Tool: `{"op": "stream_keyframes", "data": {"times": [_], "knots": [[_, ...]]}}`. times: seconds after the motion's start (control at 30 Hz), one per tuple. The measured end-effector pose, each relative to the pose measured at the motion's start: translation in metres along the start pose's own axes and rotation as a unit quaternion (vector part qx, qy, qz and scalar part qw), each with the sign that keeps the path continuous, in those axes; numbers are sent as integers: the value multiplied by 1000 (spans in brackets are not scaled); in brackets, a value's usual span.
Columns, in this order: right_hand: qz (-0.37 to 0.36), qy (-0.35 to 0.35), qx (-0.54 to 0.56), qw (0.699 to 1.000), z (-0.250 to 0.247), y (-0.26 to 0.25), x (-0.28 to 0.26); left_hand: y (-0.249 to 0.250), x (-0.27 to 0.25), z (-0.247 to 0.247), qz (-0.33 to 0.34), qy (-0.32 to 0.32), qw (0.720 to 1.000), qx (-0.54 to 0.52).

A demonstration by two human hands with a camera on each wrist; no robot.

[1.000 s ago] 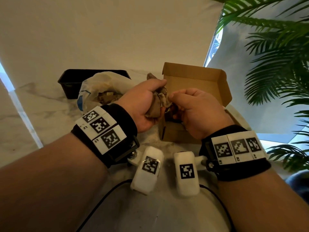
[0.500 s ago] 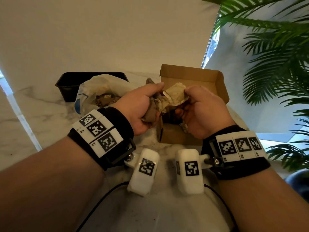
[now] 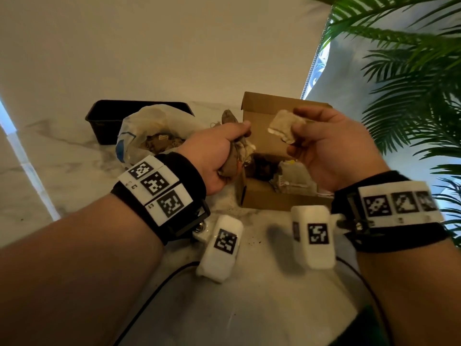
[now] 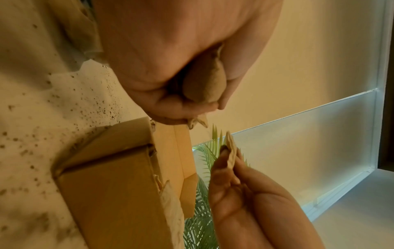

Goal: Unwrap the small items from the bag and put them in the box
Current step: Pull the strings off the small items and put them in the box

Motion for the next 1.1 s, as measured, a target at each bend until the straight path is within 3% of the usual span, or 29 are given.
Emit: {"op": "stream_keyframes", "data": {"times": [0.2, 0.4, 0.8, 0.93, 1.1], "knots": [[54, -42, -229, 971, -35, -5, 15, 1, 5, -4, -2, 5, 1000, 4], [96, -68, -346, 931, -32, 8, 22, 1, 5, -5, -5, 8, 1000, 4], [83, -88, -574, 810, -24, 7, 31, 1, 2, -5, -5, 8, 1000, -6], [34, -62, -585, 808, -21, -13, 29, 2, -2, -2, -13, 5, 1000, -19], [-9, -42, -422, 906, -3, -28, 22, 5, -6, 0, -29, 1, 998, -56]]}}
Point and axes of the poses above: each hand's wrist, its own x-axis towards the middle knuckle, its own z-axis out of the palm, y = z × x, the point moved 8 cm from there along x, towards the middle knuckle, and after that the axes turned 10 degrees about -x, right-handed, at the moved point
